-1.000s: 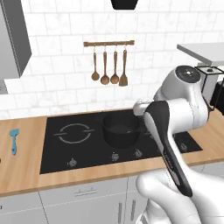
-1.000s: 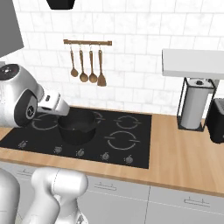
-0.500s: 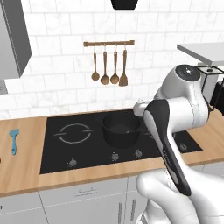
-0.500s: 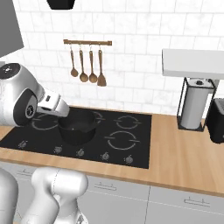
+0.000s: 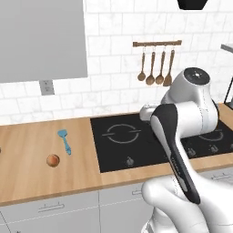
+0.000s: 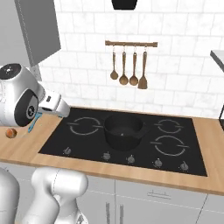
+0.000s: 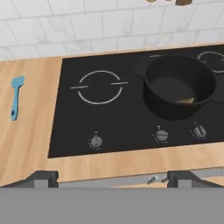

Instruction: Put the onion and sweet potato in the pot. Retrieve the spatula and lightly stir the vegetables in the pot.

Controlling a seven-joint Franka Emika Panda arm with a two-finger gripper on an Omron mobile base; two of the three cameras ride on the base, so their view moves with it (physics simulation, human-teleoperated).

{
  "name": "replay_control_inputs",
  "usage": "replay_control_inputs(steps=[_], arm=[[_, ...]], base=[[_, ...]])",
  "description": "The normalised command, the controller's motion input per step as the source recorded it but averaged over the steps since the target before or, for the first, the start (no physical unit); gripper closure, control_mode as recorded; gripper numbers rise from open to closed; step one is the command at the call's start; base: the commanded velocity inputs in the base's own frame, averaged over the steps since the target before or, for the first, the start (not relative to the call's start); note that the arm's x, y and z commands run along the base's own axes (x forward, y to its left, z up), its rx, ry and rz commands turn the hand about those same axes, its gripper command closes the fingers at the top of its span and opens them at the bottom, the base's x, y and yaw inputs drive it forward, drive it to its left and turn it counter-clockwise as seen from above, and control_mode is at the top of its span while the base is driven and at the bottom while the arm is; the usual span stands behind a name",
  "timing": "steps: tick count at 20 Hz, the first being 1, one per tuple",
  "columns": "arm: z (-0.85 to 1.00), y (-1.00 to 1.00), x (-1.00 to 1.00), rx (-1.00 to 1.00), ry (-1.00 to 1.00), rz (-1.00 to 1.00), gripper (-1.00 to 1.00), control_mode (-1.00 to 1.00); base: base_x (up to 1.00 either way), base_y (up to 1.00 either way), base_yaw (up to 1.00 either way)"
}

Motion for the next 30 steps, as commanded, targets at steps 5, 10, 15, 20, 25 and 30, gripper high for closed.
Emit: replay_control_inputs(steps=[5,10,15,20,25,30], arm=[[0.00,0.00,0.00,0.00,0.00,0.00,-1.00,1.00],[-0.03,0.07,0.05,0.00,0.00,-0.01,-1.00,-1.00],[-0.27,0.94,-0.36,0.00,0.00,0.05,-1.00,-1.00],[-0.37,1.00,-0.09,0.02,0.07,0.15,-1.00,-1.00],[-0.41,0.97,0.26,0.02,0.14,0.13,-1.00,-1.00],[-0.37,0.67,0.33,0.00,0.10,0.07,-1.00,-1.00]], base=[[0.11,0.59,-0.06],[0.08,0.02,-0.01],[0.00,0.00,0.00],[0.00,0.00,0.00],[0.00,0.00,0.00],[0.00,0.00,0.00]])
